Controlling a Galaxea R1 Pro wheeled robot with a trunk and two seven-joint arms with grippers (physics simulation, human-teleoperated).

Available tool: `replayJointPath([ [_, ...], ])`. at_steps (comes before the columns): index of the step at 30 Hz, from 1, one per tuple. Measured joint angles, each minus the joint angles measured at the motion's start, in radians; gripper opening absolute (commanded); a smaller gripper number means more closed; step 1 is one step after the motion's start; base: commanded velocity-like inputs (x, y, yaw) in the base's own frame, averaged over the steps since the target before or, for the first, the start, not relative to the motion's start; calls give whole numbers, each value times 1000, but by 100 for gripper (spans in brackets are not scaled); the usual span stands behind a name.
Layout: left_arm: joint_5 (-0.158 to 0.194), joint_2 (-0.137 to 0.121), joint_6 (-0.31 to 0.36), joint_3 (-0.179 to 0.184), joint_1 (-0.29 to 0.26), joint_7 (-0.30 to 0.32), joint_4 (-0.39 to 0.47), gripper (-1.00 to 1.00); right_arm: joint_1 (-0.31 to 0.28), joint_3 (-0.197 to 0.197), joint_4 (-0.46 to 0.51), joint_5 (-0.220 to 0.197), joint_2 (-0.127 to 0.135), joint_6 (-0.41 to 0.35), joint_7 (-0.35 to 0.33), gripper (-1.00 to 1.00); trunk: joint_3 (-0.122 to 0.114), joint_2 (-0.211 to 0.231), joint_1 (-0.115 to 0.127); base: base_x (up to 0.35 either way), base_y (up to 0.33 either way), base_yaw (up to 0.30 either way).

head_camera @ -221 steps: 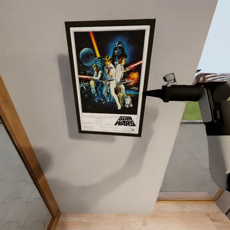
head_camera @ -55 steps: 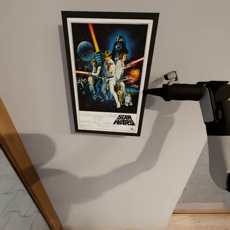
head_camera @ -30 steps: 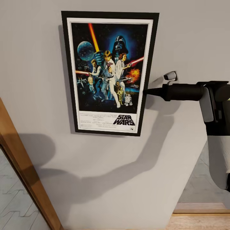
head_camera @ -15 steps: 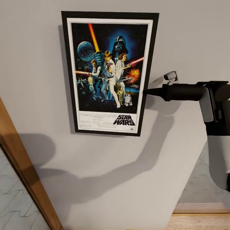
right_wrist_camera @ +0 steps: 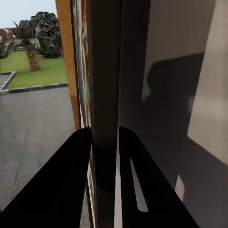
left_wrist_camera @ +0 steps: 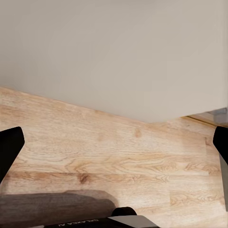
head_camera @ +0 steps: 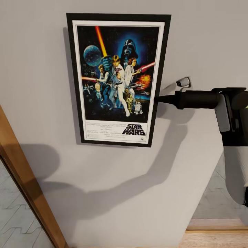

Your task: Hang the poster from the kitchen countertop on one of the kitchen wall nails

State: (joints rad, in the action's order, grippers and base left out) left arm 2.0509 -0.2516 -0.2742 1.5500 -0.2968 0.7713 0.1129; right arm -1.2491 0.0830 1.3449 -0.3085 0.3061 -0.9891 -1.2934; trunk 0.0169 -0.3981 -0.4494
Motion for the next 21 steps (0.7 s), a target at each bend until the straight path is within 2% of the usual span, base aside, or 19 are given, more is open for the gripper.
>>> replayJointPath([
  [13, 0, 0, 0, -1, 0, 0, 0, 100, 0, 0, -1, -1, 0, 0, 1, -100, 0, 0, 0, 0, 0, 0],
  [16, -17, 16, 1, 7, 6, 13, -5, 100, 11, 0, -1, -2, 9, -1, -1, -100, 0, 0, 0, 0, 0, 0],
  [21, -17, 16, 2, 6, 6, 13, -5, 100, 11, 0, -1, -2, 9, -1, -1, -100, 0, 0, 0, 0, 0, 0],
])
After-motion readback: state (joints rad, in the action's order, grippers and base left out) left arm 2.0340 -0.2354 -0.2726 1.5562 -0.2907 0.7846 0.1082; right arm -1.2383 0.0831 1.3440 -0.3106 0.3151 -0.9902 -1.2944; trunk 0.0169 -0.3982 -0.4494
